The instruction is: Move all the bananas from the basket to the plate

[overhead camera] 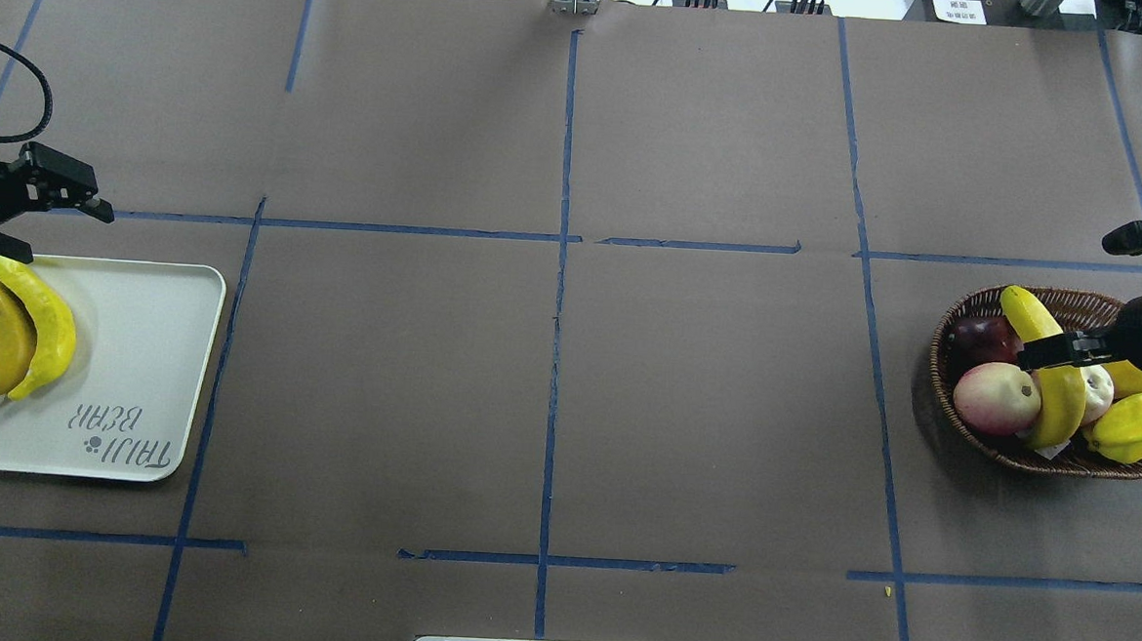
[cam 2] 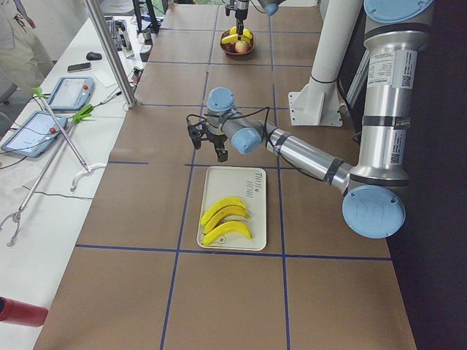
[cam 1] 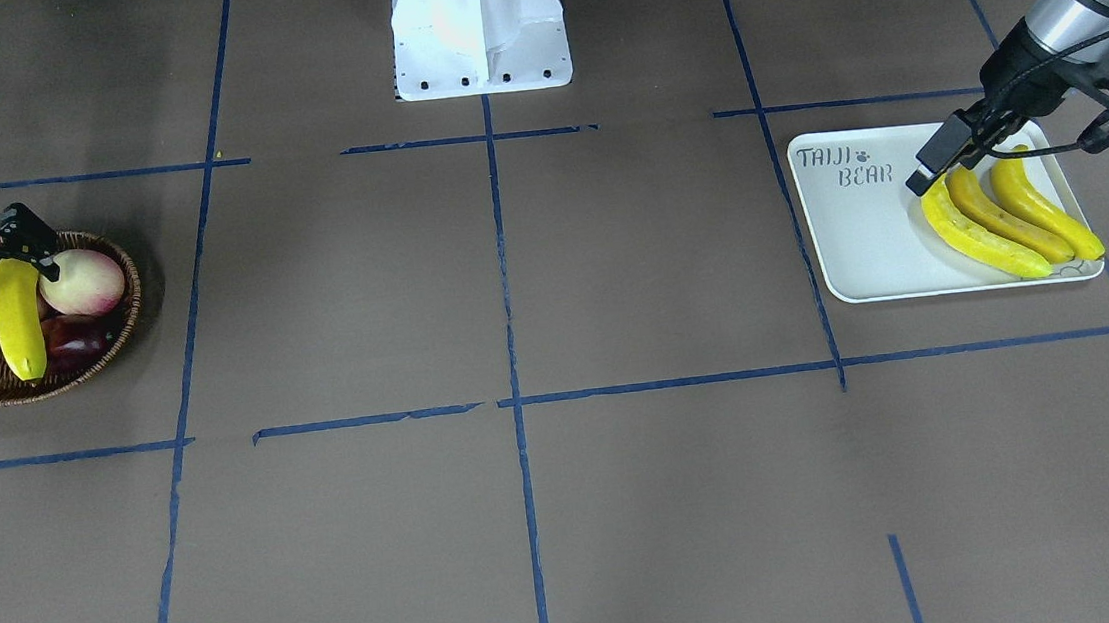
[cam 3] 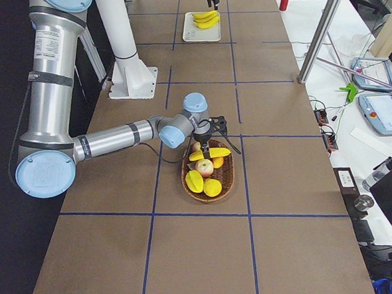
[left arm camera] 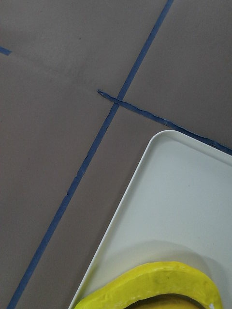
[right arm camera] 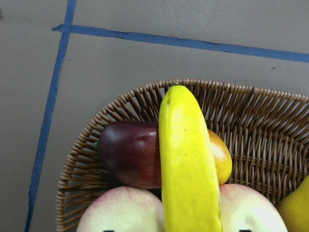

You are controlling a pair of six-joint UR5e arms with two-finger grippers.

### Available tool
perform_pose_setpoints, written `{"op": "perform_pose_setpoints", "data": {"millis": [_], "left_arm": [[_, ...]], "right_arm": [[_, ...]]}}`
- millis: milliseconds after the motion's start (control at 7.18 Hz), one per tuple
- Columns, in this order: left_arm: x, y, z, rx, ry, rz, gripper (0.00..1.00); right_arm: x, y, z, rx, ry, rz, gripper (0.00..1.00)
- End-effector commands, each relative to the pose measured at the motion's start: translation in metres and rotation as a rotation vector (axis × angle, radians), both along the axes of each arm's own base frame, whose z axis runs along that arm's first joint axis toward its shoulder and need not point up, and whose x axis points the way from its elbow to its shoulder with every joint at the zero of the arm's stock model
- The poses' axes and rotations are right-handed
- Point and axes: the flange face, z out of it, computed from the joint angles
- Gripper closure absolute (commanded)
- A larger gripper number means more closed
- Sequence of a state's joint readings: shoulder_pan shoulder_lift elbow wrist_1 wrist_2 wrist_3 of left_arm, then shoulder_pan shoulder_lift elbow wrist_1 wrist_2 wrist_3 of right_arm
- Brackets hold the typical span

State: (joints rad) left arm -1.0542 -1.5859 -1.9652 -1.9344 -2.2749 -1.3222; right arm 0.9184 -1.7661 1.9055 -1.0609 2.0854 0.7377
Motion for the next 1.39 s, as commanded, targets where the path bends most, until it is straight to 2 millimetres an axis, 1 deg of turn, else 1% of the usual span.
{"op": "perform_pose_setpoints", "data": {"millis": [0,139,278,418,557,696,835,1114,1253], "left_arm": [[0.0,0.001,-0.001,0.001,0.001,0.0,0.0],[0.0,0.001,-0.001,0.0,0.001,-0.001,0.0],[0.0,0.001,-0.001,0.0,0.001,-0.001,0.0],[0.0,0.001,-0.001,0.001,0.0,-0.002,0.0],[0.0,0.001,-0.001,0.001,0.0,-0.002,0.0],[0.0,0.001,-0.001,0.001,0.0,0.0,0.0],[0.0,0.001,-0.001,0.001,0.0,0.0,0.0],[0.003,0.002,-0.001,0.001,0.0,0.006,0.0],[0.008,0.003,-0.002,0.005,0.002,0.015,0.0]], "right_arm": [[0.0,0.009,0.016,-0.026,0.02,-0.012,0.21],[0.003,0.013,0.022,-0.036,0.028,-0.012,0.37],[0.003,0.013,0.023,-0.039,0.03,-0.012,0.58],[0.003,0.013,0.022,-0.038,0.027,-0.012,0.83],[0.002,0.014,0.017,-0.04,0.011,-0.02,1.0],[0.002,0.014,0.006,-0.03,-0.003,-0.024,1.0],[0.006,0.016,-0.008,-0.025,-0.031,-0.03,1.0],[0.037,0.005,-0.035,-0.026,-0.103,0.012,1.0],[0.043,0.0,-0.05,-0.027,-0.153,0.004,1.0]]}}
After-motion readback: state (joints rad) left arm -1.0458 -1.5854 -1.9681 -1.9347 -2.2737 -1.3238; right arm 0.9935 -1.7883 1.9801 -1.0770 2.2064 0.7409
